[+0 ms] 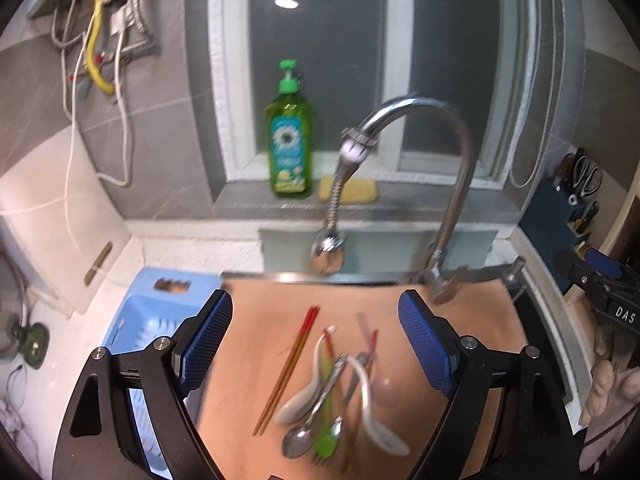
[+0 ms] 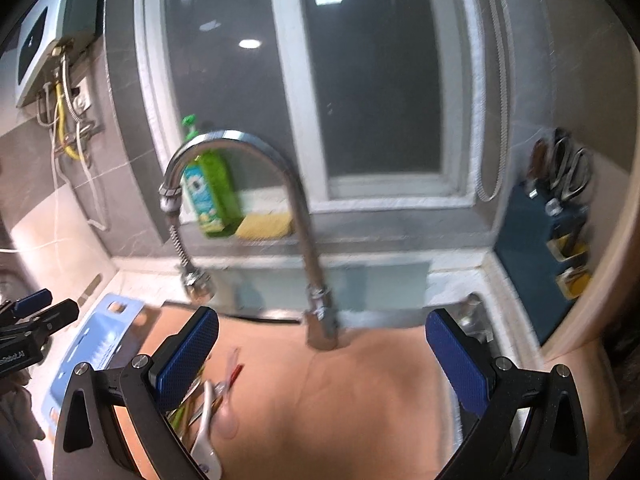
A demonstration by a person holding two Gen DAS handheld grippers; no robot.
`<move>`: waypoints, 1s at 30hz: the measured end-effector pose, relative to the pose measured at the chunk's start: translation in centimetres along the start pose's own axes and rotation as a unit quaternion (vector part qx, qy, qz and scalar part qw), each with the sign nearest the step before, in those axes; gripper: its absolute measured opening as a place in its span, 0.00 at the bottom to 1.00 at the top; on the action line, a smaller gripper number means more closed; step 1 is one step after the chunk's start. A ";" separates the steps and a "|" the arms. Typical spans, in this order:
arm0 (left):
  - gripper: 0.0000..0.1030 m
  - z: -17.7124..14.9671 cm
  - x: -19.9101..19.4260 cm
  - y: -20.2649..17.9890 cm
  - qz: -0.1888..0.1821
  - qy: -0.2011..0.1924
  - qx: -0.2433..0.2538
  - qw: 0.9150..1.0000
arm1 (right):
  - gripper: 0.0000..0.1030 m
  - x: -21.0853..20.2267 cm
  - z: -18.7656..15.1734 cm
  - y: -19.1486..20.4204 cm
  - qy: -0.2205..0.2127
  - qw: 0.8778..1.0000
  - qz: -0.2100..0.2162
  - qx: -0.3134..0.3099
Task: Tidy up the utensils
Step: 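Lower the left tool and grasp the white ceramic spoon by its handle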
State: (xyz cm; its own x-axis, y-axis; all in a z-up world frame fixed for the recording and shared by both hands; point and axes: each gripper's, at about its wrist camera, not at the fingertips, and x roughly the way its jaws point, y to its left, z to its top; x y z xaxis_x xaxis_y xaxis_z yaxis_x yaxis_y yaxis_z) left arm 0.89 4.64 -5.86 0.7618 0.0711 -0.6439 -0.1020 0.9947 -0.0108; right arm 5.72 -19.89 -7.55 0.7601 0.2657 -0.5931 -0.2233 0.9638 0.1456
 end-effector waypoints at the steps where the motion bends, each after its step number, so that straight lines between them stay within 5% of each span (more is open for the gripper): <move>1: 0.83 -0.4 0.1 0.3 0.003 0.005 -0.002 1.000 | 0.99 0.6 -0.2 0.1 0.011 1.000 0.013 0.001; 8: 0.83 -4.1 1.6 2.5 0.014 0.059 -0.030 0.998 | 0.99 5.8 -2.1 1.8 0.099 0.990 0.105 -0.002; 15: 0.82 -8.4 2.1 1.4 0.006 0.100 -0.055 0.993 | 0.88 11.4 -3.9 4.1 0.197 0.961 0.195 -0.009; 20: 0.76 -11.1 2.7 0.2 -0.004 0.131 -0.088 0.987 | 0.59 15.5 -5.4 5.7 0.269 0.934 0.236 -0.010; 23: 0.63 -12.7 3.3 -0.9 -0.014 0.152 -0.106 0.982 | 0.48 17.0 -6.2 6.8 0.302 0.918 0.256 -0.018; 25: 0.53 -13.3 3.7 -1.7 -0.023 0.161 -0.121 0.979 | 0.44 17.5 -6.5 7.9 0.313 0.911 0.267 -0.038; 30: 0.47 -14.2 4.7 -3.0 -0.051 0.171 -0.158 0.971 | 0.35 19.3 -7.5 9.8 0.345 0.894 0.279 -0.059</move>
State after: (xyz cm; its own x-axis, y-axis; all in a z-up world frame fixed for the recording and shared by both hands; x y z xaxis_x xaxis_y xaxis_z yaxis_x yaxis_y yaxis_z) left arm -4.26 0.96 -19.74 0.5260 -0.1100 -0.8434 -0.2695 0.9190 -0.2879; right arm 13.61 -5.51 -23.52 -0.0380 0.5882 -0.8078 -0.5434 0.6663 0.5107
